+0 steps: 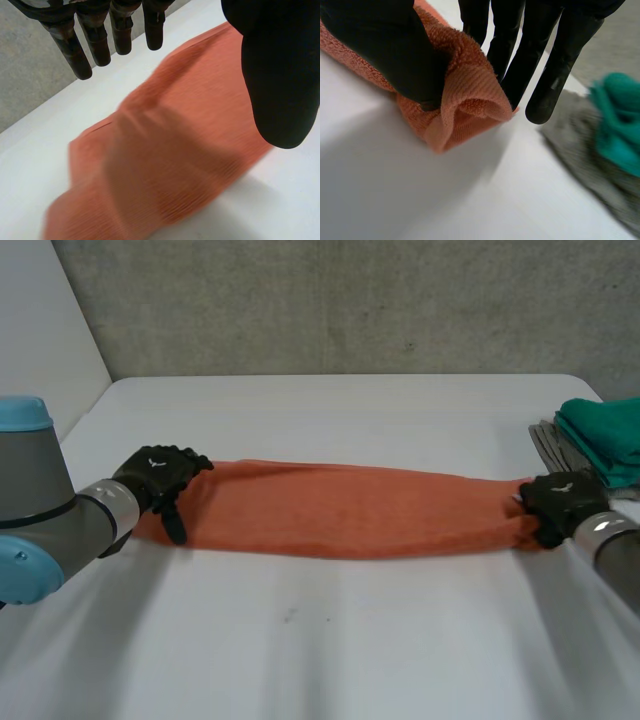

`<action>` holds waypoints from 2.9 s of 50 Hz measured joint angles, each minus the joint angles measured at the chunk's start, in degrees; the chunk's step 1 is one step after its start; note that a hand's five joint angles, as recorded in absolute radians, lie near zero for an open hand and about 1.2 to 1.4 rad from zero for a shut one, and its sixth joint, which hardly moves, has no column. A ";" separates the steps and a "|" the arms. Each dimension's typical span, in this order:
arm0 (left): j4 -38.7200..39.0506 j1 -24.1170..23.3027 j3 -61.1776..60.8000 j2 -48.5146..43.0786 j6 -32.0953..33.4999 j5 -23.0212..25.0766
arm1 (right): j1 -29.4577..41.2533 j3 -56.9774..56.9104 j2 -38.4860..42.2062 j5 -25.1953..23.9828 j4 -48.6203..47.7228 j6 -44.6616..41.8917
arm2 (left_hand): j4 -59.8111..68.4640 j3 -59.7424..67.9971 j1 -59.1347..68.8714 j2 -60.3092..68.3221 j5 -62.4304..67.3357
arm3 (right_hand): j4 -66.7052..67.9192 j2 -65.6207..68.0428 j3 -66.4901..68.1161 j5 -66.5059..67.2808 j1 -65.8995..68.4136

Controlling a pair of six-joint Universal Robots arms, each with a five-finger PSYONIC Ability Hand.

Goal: Fold the laundry.

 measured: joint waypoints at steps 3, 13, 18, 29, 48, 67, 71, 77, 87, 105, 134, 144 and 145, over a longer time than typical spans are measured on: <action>-0.04 0.06 -0.69 1.16 0.01 0.04 | -3.77 1.64 -2.89 -0.04 0.26 -3.78 | 0.00 0.00 0.00 0.00 0.00 | 0.08 0.00 0.00 0.00 0.00; -0.04 0.67 -4.85 6.67 0.09 0.41 | -16.30 3.92 -6.87 0.28 0.87 -26.62 | 0.00 0.00 0.00 0.00 0.00 | 0.13 0.00 0.00 0.10 0.33; -0.03 0.90 -6.59 8.76 0.09 0.50 | -13.70 1.51 -7.83 0.36 0.63 -31.76 | 0.00 0.00 0.00 0.00 0.00 | 0.13 0.00 0.00 0.10 0.33; 0.10 0.63 -7.13 10.87 -0.09 1.09 | 7.97 -8.18 -10.52 0.78 0.61 -25.28 | 0.00 0.00 0.01 0.00 0.00 | 0.14 0.00 0.70 0.47 0.33; 0.25 3.29 -11.54 13.48 -0.54 1.02 | 44.99 -44.26 23.79 -5.63 8.62 -24.28 | 0.00 0.00 0.00 0.00 0.00 | -19.92 -21.58 -20.62 -18.50 -19.97; 3.63 -7.61 -7.00 12.53 -1.00 0.90 | 34.71 -26.88 4.92 7.61 11.26 0.13 | 0.00 0.00 0.00 0.00 0.00 | -54.90 -54.67 -54.95 -52.84 -44.02; 5.38 -13.21 -5.92 10.20 -1.47 0.84 | 30.95 -16.98 0.28 6.02 10.81 3.17 | 0.00 0.00 0.00 0.00 0.00 | -54.90 -54.67 -54.95 -52.84 -44.02; 8.38 -18.45 -2.37 2.35 -1.32 -0.24 | 28.69 -8.44 -0.61 4.76 8.41 3.34 | 0.00 0.00 0.00 0.00 0.00 | -54.65 -54.16 -54.24 -52.38 -43.74; 9.41 -19.06 8.14 -10.14 -0.40 -5.37 | 28.34 -3.09 0.30 4.83 2.53 2.64 | 0.00 0.00 0.00 0.00 0.00 | -43.59 -43.70 -42.73 -42.20 -34.29; 13.05 -11.79 16.43 -14.56 -1.20 -18.53 | 28.44 -0.95 0.73 5.45 -2.90 2.40 | 0.00 0.01 0.08 0.07 -0.03 | -35.40 -34.64 -34.47 -34.46 -27.38; 13.01 -11.68 0.52 -2.62 -1.64 -14.40 | 17.29 5.99 1.10 8.69 -6.47 -12.72 | 0.00 0.00 0.07 0.07 -0.03 | 0.12 -0.03 0.66 0.11 -0.45; 12.97 -9.96 -4.27 4.93 -1.76 -11.97 | 14.84 4.57 -5.90 8.23 -6.50 -22.43 | 0.00 0.00 0.07 0.07 -0.03 | 0.13 -0.03 0.66 0.12 -0.04; 12.97 -9.88 -4.68 5.65 -1.77 -11.85 | 15.83 3.56 -6.42 8.14 -6.48 -22.78 | 0.00 0.00 0.07 0.07 -0.03 | 0.13 -0.03 0.66 0.19 -0.04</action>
